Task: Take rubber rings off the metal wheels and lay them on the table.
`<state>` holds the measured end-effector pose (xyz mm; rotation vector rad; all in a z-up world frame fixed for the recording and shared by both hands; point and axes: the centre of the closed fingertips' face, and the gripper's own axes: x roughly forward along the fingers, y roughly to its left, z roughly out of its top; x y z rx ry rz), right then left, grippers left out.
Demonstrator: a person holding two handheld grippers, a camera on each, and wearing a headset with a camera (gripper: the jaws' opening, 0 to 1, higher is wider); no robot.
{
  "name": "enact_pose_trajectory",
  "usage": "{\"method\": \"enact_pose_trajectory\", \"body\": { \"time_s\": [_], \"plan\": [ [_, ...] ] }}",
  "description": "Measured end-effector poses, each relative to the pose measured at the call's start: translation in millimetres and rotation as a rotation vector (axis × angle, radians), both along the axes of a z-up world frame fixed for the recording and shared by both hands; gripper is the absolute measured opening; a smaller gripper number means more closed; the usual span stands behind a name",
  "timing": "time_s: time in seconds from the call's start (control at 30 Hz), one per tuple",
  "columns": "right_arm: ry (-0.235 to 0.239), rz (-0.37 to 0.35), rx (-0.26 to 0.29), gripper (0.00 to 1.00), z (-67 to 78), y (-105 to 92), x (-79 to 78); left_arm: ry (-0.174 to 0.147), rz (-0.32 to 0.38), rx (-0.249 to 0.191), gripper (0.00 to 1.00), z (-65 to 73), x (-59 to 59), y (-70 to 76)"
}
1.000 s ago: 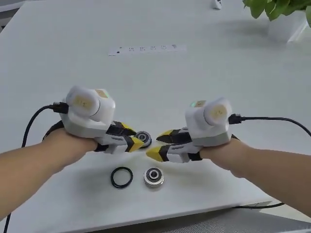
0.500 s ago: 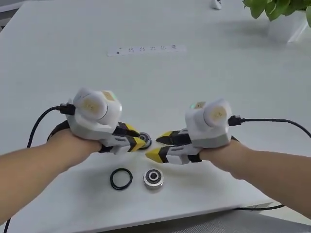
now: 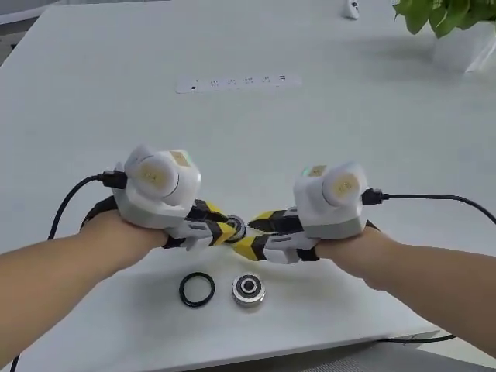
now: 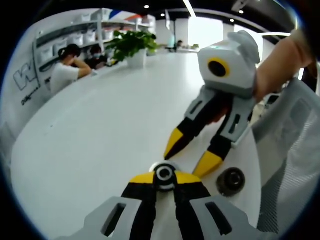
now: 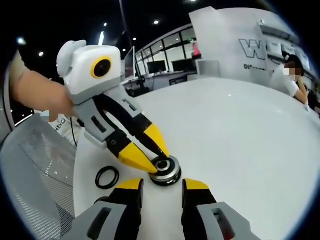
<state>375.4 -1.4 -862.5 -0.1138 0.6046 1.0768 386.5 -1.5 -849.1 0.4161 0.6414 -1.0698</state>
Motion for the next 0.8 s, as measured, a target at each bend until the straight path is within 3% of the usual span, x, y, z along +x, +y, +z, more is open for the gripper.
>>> {"method": "enact_pose_trajectory", "body": {
  "time_s": [0.23, 0.8],
  "plan": [
    [0.002, -0.030, 0.024, 0.25, -0.4, 0.7, 6.1, 0.000, 0.003, -0.002, 0.13, 0.6, -0.7, 0.5],
    [-0.040, -0.010, -0.005, 0.17, -1.9, -0.3, 2.6, -0.003, 0.016, -0.013, 0.13, 1.3, -1.6, 0.0]
  ]
}}
